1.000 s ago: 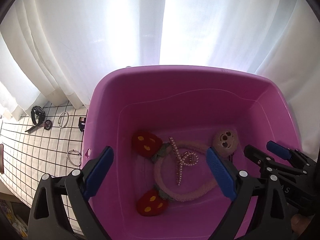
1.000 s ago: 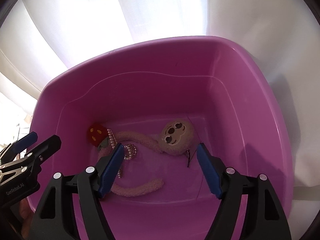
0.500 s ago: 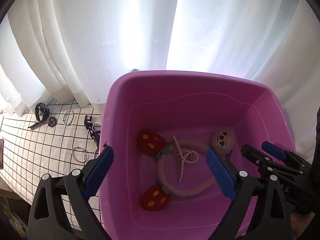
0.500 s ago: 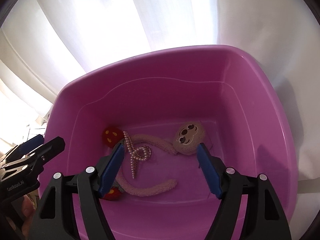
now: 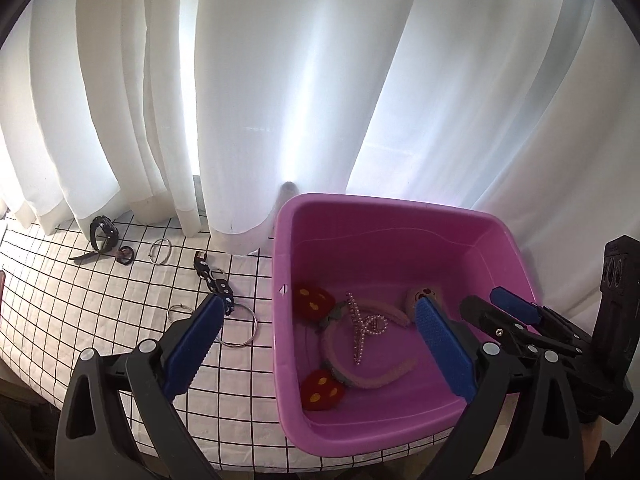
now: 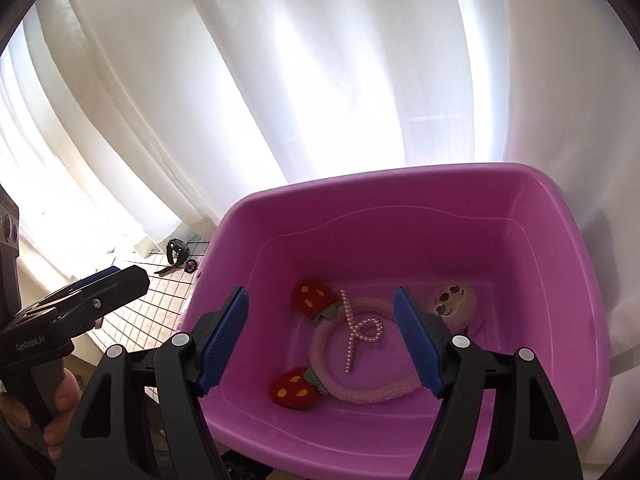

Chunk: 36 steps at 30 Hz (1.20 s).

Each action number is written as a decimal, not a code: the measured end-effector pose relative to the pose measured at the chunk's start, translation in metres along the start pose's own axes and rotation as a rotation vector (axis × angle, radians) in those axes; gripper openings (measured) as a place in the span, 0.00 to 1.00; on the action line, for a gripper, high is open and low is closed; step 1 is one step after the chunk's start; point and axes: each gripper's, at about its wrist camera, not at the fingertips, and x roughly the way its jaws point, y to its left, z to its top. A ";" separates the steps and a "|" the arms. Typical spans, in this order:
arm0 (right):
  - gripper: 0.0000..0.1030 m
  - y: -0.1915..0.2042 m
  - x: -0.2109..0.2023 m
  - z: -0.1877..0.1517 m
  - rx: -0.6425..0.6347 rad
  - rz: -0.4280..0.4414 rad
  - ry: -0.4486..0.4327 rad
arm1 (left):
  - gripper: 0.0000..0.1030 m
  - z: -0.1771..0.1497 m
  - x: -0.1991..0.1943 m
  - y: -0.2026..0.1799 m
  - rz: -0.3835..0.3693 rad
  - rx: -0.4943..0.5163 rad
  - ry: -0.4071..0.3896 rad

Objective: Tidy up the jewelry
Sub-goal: 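Withdraw both open grippers from the tub back over the table items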

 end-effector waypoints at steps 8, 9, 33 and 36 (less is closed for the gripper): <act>0.69 0.063 0.004 -0.006 -0.100 0.105 -0.029 | 0.93 -0.021 -0.042 0.091 0.093 -0.084 -0.048; 0.69 0.071 0.004 -0.007 -0.108 0.112 -0.033 | 0.93 -0.023 -0.046 0.104 0.122 -0.088 -0.057; 0.71 0.250 0.102 -0.083 0.016 -0.017 -0.030 | 0.93 -0.030 0.015 0.328 0.069 -0.009 0.006; 0.71 0.243 0.126 -0.098 0.077 -0.087 -0.025 | 0.93 -0.031 0.038 0.337 0.049 0.024 0.031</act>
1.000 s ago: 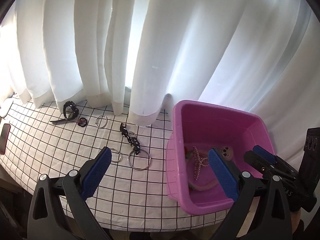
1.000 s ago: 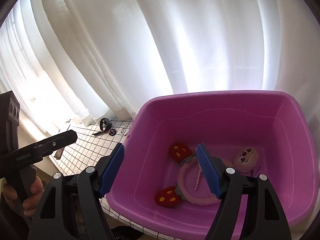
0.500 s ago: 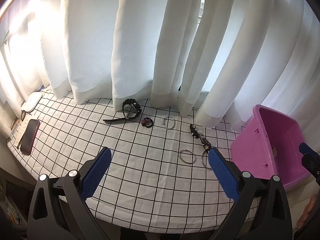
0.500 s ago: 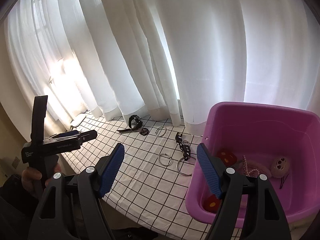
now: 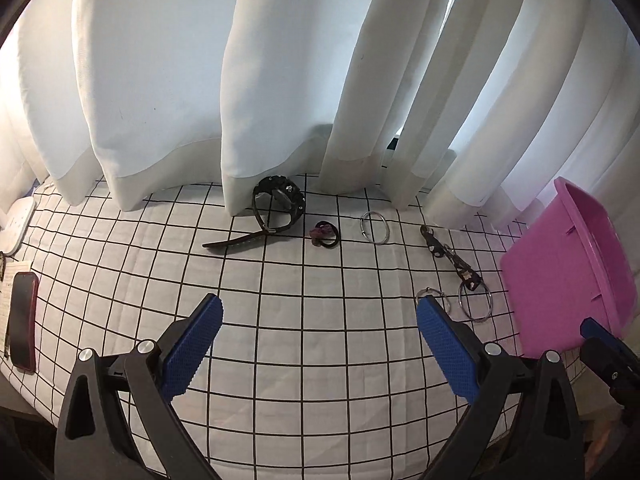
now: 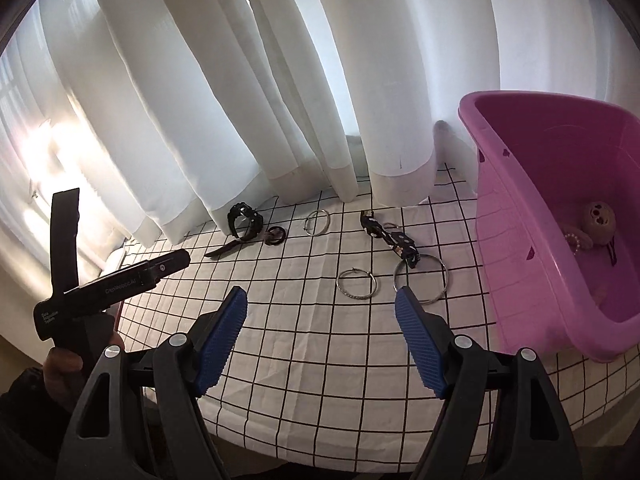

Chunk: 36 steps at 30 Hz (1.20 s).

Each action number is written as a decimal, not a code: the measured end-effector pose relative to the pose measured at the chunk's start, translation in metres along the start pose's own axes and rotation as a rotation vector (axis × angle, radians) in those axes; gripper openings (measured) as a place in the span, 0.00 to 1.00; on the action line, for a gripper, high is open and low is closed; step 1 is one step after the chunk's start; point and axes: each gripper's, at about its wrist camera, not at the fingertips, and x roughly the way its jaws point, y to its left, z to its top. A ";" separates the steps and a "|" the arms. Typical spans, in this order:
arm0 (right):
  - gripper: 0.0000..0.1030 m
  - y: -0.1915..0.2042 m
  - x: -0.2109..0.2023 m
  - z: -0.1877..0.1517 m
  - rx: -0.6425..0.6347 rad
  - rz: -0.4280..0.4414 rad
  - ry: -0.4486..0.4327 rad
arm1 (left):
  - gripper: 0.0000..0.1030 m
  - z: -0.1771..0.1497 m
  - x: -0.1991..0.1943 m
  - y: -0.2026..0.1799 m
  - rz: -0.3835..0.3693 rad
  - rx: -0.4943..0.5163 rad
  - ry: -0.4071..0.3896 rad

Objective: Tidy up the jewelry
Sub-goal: 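Withdraw both open grippers from the tub back over the table items, then lower the left gripper and close it on the pink knotted hair tie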

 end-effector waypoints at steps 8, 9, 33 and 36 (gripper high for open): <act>0.71 -0.041 0.054 -0.025 0.068 -0.140 0.057 | 0.93 -0.001 0.062 0.005 0.001 0.043 0.041; 0.71 -0.047 0.061 -0.027 0.068 -0.151 0.055 | 0.93 -0.001 0.069 0.005 -0.001 0.044 0.036; 0.71 -0.082 0.151 -0.020 -0.018 -0.325 0.035 | 0.93 0.005 0.164 -0.012 0.017 0.077 0.017; 0.73 -0.077 0.158 -0.018 -0.055 -0.363 0.042 | 0.93 0.007 0.170 -0.014 0.026 0.075 0.021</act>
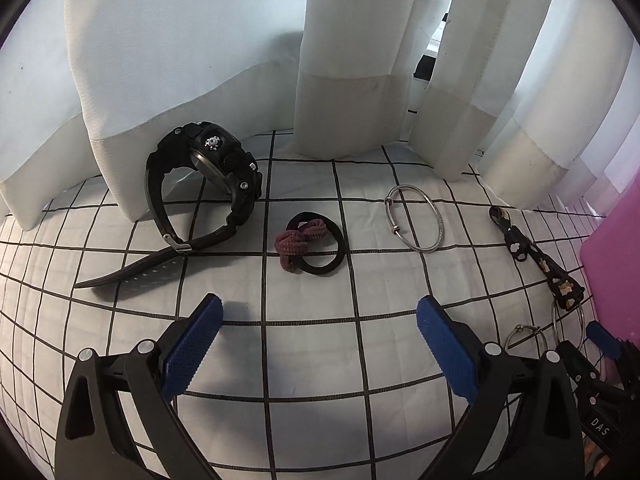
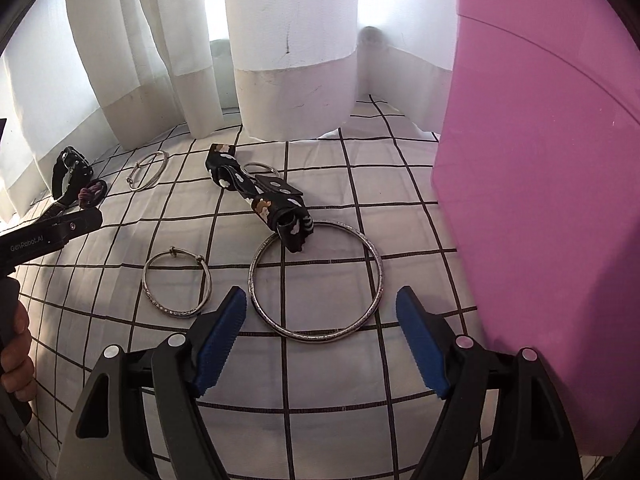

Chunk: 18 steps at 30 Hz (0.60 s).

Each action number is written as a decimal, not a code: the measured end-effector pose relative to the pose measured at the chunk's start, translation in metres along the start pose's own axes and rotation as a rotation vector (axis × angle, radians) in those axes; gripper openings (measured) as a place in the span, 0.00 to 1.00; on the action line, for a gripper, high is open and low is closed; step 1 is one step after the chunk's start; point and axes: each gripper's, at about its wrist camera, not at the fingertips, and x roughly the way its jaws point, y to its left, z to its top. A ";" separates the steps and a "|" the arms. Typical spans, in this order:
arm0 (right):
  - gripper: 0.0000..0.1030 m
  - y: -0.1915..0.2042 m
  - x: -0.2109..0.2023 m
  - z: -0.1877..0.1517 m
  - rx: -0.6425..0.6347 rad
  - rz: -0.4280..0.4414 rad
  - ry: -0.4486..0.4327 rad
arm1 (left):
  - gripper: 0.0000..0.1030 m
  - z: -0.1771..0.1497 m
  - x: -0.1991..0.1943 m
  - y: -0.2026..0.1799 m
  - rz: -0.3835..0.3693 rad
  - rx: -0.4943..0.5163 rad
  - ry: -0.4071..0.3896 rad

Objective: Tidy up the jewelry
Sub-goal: 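Lower the left gripper and close it on the pink knotted hair tie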

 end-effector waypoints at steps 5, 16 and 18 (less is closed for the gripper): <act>0.80 0.000 0.005 0.005 0.005 -0.012 -0.001 | 0.94 0.008 0.010 -0.007 0.025 0.012 -0.001; 0.89 0.005 0.011 0.010 -0.001 -0.007 0.006 | 0.95 0.032 0.031 -0.020 0.091 0.033 0.002; 0.90 0.007 0.012 0.011 0.000 -0.008 0.009 | 0.95 0.037 0.035 -0.021 0.090 0.040 -0.002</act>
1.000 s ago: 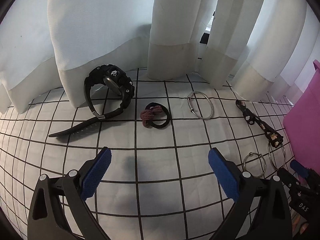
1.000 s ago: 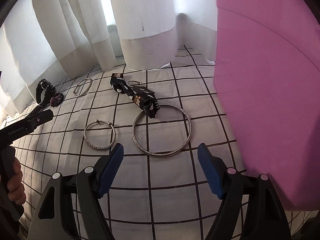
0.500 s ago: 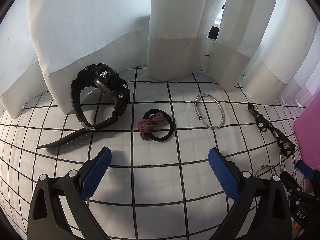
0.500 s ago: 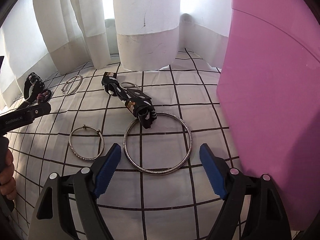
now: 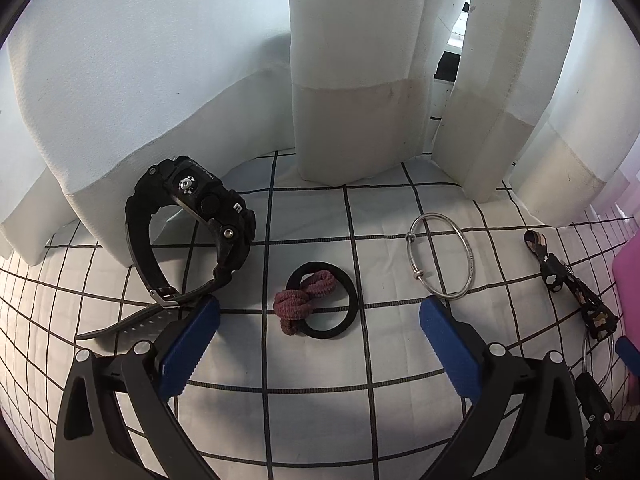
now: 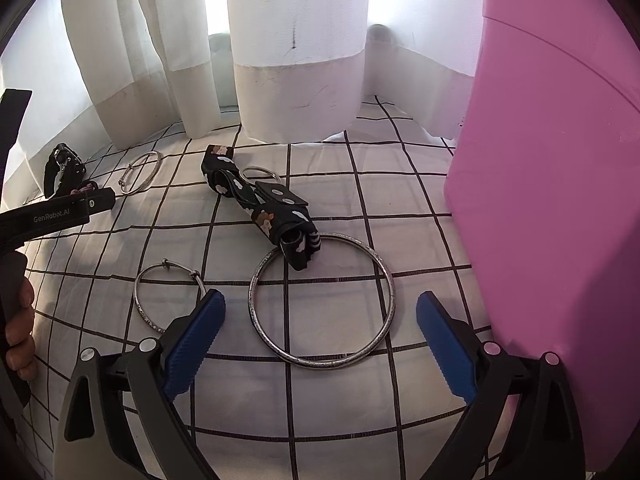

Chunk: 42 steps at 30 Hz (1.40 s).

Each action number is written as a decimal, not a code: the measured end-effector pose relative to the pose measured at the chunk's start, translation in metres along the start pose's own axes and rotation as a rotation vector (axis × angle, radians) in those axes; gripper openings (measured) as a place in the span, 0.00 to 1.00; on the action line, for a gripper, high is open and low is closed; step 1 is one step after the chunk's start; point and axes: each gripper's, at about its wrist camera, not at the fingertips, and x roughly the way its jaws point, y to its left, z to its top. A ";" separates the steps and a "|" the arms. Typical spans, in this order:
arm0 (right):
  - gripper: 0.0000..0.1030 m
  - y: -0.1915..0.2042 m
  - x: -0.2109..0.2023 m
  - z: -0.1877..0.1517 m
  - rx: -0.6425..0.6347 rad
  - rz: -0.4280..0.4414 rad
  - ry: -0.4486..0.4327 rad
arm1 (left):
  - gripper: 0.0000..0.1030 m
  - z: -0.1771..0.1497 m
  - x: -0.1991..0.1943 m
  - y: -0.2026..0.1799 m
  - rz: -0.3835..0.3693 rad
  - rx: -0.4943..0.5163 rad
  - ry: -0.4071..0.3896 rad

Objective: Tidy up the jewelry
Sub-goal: 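Lower the left gripper and close it on the pink knotted hair tie, then close the right gripper on the large silver hoop while the left holds the hair tie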

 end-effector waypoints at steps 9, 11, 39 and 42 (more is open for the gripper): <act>0.90 0.000 0.000 0.000 -0.003 0.002 0.001 | 0.53 0.007 -0.006 0.002 -0.022 0.025 -0.044; 0.89 0.001 -0.001 0.000 -0.007 0.007 0.000 | 0.39 0.005 -0.010 -0.004 -0.032 0.048 -0.059; 0.67 0.015 -0.042 -0.017 -0.032 0.083 -0.046 | 0.15 -0.059 -0.058 -0.023 -0.149 0.126 -0.050; 0.67 0.018 -0.050 -0.013 -0.030 0.095 -0.051 | 0.15 -0.061 -0.065 -0.020 -0.158 0.127 -0.049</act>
